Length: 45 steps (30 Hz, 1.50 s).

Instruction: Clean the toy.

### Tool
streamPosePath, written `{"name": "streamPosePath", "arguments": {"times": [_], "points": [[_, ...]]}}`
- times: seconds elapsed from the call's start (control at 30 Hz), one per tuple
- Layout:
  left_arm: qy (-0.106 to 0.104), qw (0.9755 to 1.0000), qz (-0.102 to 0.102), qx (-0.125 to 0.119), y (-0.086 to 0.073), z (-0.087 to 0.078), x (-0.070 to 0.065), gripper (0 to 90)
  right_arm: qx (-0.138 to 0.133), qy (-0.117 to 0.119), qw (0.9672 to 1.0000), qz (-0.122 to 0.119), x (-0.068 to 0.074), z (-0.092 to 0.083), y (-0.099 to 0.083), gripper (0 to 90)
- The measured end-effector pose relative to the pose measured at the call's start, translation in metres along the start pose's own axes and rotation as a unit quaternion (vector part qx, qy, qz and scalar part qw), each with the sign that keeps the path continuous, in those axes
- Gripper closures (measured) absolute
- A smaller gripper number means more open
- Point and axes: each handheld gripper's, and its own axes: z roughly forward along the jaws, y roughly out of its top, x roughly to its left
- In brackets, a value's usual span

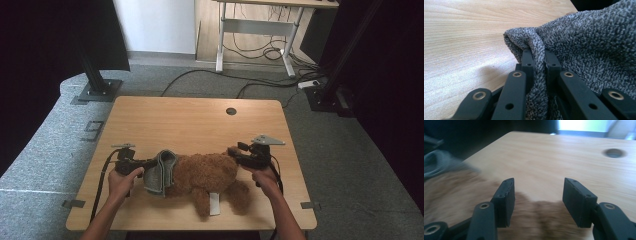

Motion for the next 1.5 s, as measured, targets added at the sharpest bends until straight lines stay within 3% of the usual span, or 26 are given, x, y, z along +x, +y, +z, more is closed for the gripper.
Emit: {"name": "streamPosePath", "arguments": {"times": [0.17,0.4,0.6,0.77,0.97,1.2,1.33,1.5], "points": [[0.0,1.0,0.0,0.001,-0.001,0.0,0.0,81.0,0.045,0.046,0.9976,-0.025,0.029,0.016,-0.01,39.1],[-0.012,0.9999,-0.001,-0.004,0.0,-0.004,-0.001,81.0,0.06,0.049,0.9961,-0.042,0.044,0.014,-0.031,45.6],[-0.029,0.9992,0.005,-0.026,0.022,-0.013,-0.01,81.0,0.061,0.059,0.9946,-0.058,0.052,0.005,-0.045,48.4],[-0.041,0.9981,0.039,-0.025,0.05,-0.007,-0.037,81.1,0.052,0.059,0.9952,-0.058,0.054,0.003,-0.05,48.7],[-0.051,0.9961,0.071,0.013,0.071,0.028,-0.066,80.9,0.045,0.059,0.9953,-0.063,0.055,0.003,-0.051,48.8],[-0.045,0.9923,0.091,0.071,0.08,0.074,-0.091,80.5,0.041,0.059,0.9953,-0.065,0.055,0.004,-0.051,48.8],[-0.028,0.989,0.108,0.097,0.083,0.09,-0.101,80.3,0.039,0.059,0.9952,-0.067,0.055,0.004,-0.052,48.8],[-0.002,0.9811,0.135,0.139,0.08,0.11,-0.114,79.9,0.037,0.058,0.9953,-0.069,0.055,0.005,-0.052,48.8]]}}
